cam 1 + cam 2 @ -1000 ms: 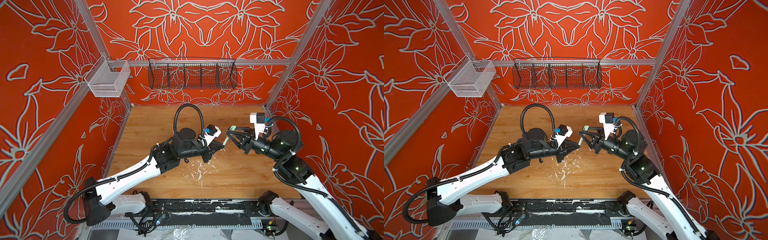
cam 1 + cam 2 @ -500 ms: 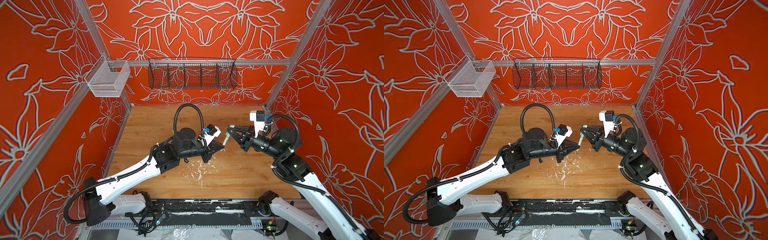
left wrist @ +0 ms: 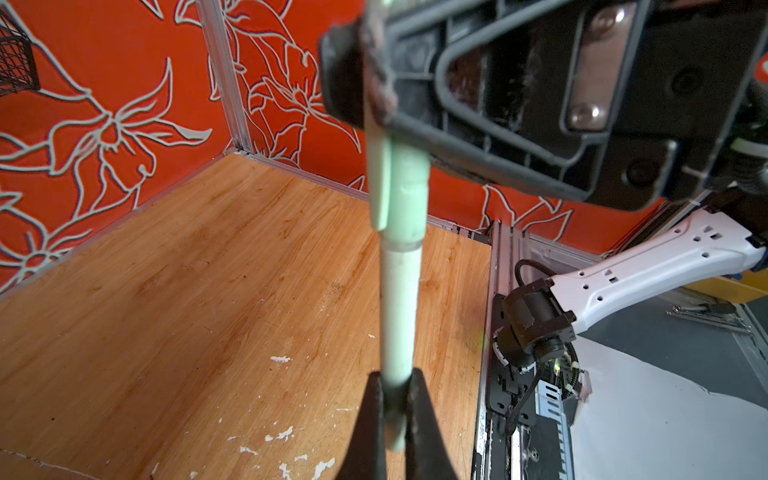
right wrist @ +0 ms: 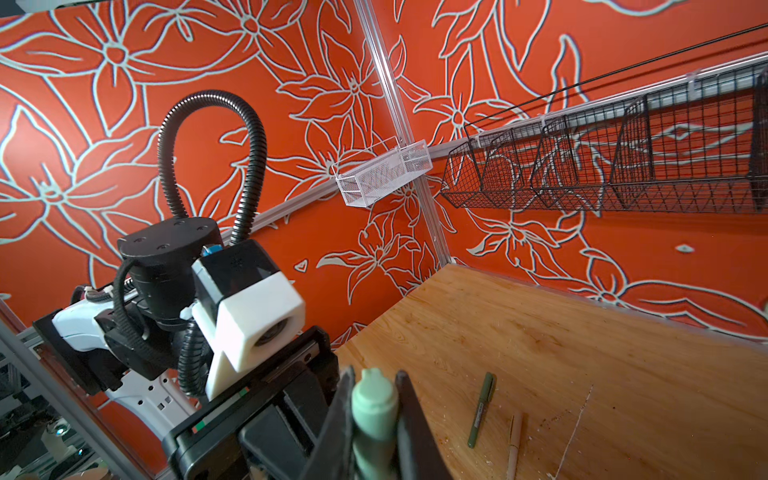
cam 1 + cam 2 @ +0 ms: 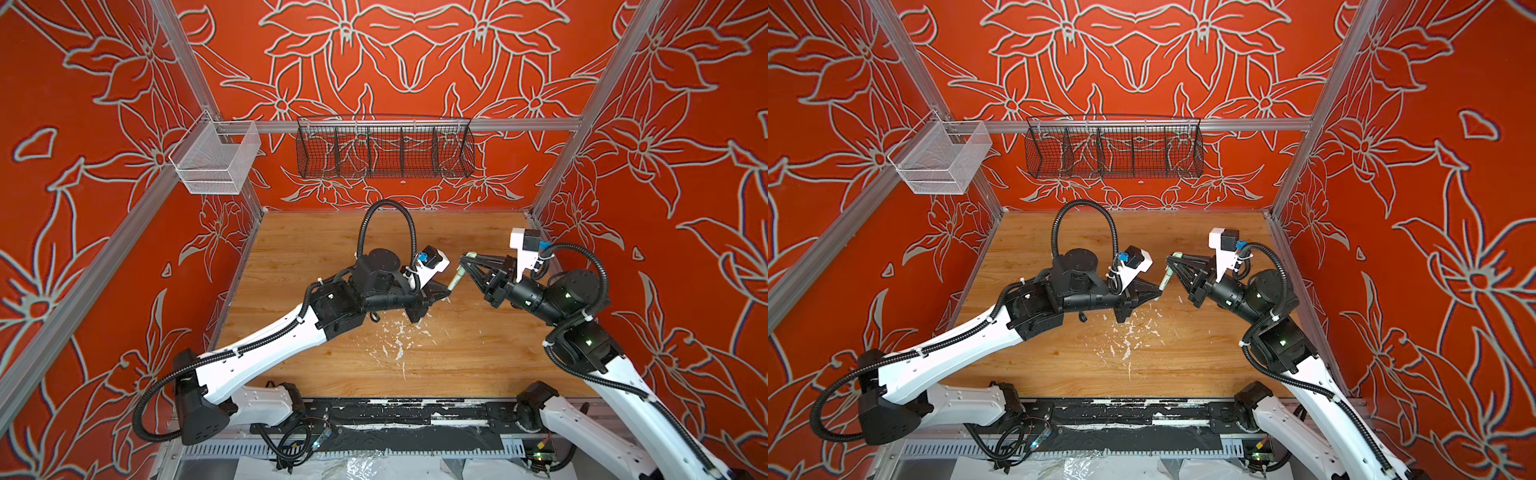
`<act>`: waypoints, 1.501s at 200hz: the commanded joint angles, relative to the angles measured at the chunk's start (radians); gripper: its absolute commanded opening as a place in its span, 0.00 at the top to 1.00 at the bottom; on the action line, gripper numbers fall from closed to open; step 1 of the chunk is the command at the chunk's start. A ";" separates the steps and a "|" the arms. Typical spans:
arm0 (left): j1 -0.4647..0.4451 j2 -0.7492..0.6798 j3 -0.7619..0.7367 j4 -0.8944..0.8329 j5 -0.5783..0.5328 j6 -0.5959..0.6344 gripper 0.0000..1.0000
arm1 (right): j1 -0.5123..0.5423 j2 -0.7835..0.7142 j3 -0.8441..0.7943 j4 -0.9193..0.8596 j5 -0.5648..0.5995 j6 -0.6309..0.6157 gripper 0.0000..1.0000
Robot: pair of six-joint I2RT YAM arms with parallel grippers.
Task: Insert the pens into the pen caps
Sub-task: 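Push the cap further onto the pen with the right gripper, then open the left gripper and pull it away while the right gripper holds the capped pen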
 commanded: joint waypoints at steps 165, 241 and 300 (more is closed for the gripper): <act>0.085 0.040 0.134 0.243 -0.044 -0.048 1.00 | 0.035 -0.125 -0.361 0.035 -0.119 0.148 1.00; 0.087 -0.070 -0.024 0.069 -0.206 -0.084 1.00 | 0.032 -0.029 -0.080 -0.221 0.206 -0.060 1.00; 0.160 -0.238 -0.198 -0.171 -0.438 -0.244 0.47 | 0.024 0.357 0.233 -0.589 0.326 -0.117 1.00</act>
